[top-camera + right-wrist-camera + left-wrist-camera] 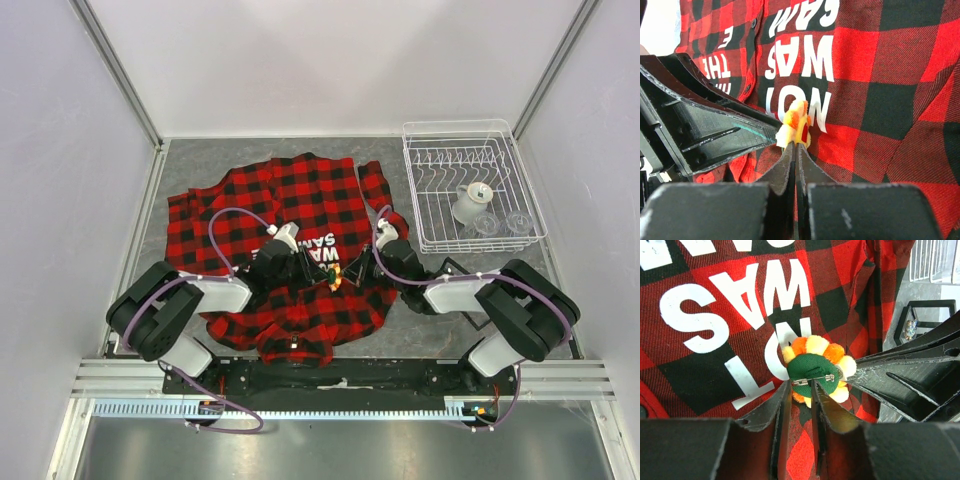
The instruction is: Remove the brooch from the garment
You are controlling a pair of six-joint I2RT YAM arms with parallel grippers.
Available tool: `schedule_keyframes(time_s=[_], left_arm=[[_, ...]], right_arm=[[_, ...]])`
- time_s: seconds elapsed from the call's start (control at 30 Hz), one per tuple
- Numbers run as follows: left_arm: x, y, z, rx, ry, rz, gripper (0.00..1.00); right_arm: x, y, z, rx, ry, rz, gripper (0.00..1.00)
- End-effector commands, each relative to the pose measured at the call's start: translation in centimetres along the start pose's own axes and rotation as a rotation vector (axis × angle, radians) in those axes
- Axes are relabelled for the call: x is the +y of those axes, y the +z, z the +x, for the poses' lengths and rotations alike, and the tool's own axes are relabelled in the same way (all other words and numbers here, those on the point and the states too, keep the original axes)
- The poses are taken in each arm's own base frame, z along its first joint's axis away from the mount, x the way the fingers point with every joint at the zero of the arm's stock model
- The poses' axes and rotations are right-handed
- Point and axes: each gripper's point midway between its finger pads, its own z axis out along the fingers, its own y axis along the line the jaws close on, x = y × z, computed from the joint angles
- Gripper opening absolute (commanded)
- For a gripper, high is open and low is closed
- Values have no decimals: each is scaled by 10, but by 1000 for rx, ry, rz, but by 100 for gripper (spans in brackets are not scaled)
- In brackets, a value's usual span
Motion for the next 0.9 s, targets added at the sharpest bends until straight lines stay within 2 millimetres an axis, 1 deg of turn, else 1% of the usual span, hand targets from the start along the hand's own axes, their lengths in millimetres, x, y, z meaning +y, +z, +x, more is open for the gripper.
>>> schedule_keyframes(time_s=[0.0, 0.1, 0.2, 0.3, 0.33, 0.4, 0.43, 0.47, 0.53, 0.6, 0.63, 0.73, 0.87], left_arm=[[-15, 4, -14, -53, 31, 69, 29], [-10, 6, -9, -46, 24, 61, 29], [-8, 6, -7, -41, 24, 63, 28], [-8, 7, -6, -39, 24, 65, 28], [-8, 6, -5, -37, 23, 68, 28], [-9, 4, -6, -44, 19, 78, 28], [-9, 3, -4, -41, 17, 80, 28], [-10, 2, -4, -42, 16, 86, 28], [-12, -1, -5, -46, 18, 94, 28], [-12, -4, -5, -47, 20, 91, 28], [-15, -6, -7, -55, 21, 97, 28], [-16, -11, -9, -65, 28, 98, 28], [-16, -13, -12, -72, 38, 87, 29]], right_arm=[[-3, 5, -5, 4, -51, 25, 2], [-3, 6, -5, 4, -50, 28, 5], [-7, 4, -5, 3, -47, 50, 13], [-5, 2, -4, 4, -46, 59, 21], [-2, 1, -5, 0, -48, 55, 27], [1, 0, -1, 9, -51, 55, 31], [2, 0, -3, -1, -55, 61, 34], [5, -1, 1, 7, -62, 59, 36], [7, -2, 1, -2, -54, 62, 41], [11, -3, 3, -3, -59, 52, 44], [11, -4, 3, -3, -58, 53, 49], [17, -6, 4, -13, -67, 44, 53], [21, -10, 3, -38, -62, 35, 56]])
